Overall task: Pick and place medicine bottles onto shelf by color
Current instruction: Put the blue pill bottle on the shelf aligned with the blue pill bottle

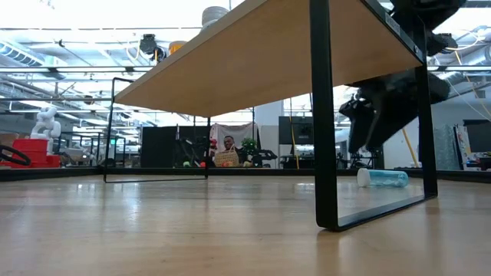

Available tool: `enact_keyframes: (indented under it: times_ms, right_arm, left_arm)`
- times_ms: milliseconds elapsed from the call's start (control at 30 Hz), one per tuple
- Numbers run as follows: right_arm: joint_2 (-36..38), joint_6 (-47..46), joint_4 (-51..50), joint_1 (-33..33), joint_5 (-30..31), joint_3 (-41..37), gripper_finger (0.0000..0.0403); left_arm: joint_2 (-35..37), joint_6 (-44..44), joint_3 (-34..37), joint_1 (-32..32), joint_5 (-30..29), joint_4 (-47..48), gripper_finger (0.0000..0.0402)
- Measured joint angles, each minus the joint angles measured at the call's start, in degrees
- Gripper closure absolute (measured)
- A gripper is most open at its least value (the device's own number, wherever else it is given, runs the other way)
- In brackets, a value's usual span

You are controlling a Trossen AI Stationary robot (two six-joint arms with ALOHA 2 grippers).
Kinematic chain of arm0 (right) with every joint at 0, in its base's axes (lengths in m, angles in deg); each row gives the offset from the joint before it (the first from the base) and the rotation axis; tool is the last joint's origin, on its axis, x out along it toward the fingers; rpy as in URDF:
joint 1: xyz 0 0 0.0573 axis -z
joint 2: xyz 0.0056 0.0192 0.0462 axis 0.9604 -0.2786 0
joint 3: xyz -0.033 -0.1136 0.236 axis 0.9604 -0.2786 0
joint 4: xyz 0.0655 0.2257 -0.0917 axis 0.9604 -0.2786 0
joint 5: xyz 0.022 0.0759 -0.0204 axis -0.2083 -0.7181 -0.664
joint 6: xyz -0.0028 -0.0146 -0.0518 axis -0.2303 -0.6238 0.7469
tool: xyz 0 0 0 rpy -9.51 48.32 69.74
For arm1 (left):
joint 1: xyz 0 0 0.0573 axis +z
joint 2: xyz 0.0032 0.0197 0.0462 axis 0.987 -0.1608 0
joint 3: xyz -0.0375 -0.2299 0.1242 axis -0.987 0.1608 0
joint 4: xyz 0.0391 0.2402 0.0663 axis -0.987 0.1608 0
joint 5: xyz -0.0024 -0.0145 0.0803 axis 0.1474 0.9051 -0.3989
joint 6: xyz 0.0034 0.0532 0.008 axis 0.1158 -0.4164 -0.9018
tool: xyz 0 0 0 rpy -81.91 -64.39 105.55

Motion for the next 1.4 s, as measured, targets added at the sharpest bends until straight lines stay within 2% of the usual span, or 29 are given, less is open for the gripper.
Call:
enact_keyframes:
  times_ms: [100, 433, 800, 1400]
  right_arm:
    - [0.0, 0.0, 4.1, 0.0, 0.0, -1.8, 0.0181]
    - [-2.8, -0.7, 8.4, 0.0, 0.0, -5.5, 0.0181]
    - [-7.7, -1.6, 9.4, 0.0, 0.2, -5.6, 0.0183]
    - [-6.6, -3.1, 8.2, 0.0, -0.1, -5.7, 0.0279]
  left_arm:
    - [0.0, -0.3, 0.0, 0.1, 0.0, -0.1, 0.0153]
    - [0.0, -0.6, 0.0, 0.1, 0.0, -0.6, 0.0153]
    - [0.0, -1.1, 0.0, 0.1, 0.0, -1.0, 0.0153]
    - [0.0, -1.1, 0.0, 0.1, 0.0, -0.5, 0.0153]
